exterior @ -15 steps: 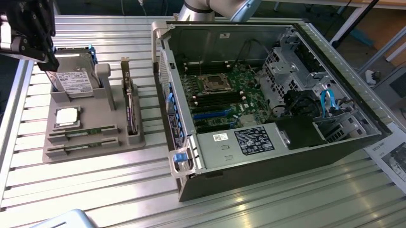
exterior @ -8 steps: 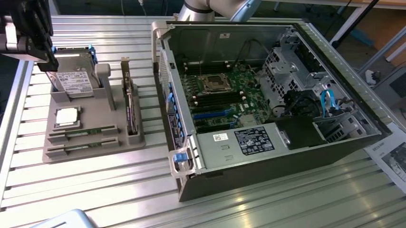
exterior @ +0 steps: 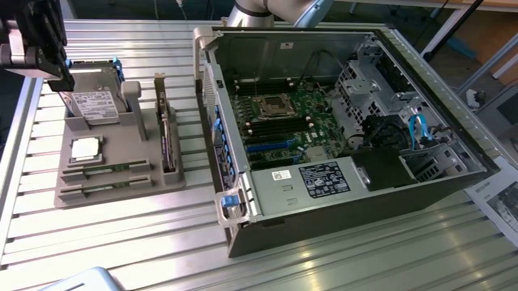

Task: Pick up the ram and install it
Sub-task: 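Pick up the ram and move it above insertion slot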

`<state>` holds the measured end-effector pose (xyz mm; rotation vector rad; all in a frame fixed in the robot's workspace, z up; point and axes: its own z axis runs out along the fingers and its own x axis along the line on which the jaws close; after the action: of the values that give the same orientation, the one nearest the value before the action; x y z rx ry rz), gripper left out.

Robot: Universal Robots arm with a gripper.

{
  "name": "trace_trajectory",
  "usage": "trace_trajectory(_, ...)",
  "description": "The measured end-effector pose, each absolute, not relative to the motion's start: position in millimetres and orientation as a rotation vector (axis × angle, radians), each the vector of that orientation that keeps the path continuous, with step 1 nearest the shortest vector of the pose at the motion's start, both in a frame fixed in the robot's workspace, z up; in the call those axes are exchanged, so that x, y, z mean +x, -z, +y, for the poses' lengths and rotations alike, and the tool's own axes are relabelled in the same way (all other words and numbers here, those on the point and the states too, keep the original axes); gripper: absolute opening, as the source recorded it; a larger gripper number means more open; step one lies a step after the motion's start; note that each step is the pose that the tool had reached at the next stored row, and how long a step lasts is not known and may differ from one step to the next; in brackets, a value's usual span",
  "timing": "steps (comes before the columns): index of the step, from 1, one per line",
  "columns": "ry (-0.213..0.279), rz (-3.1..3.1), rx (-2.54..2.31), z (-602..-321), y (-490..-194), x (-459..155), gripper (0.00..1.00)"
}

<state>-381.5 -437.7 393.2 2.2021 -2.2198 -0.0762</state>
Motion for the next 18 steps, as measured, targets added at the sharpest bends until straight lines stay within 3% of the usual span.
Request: trace_trajectory(18, 0.076, -2.22, 2.202, -457.5, -393.2, -381.6, 0.1)
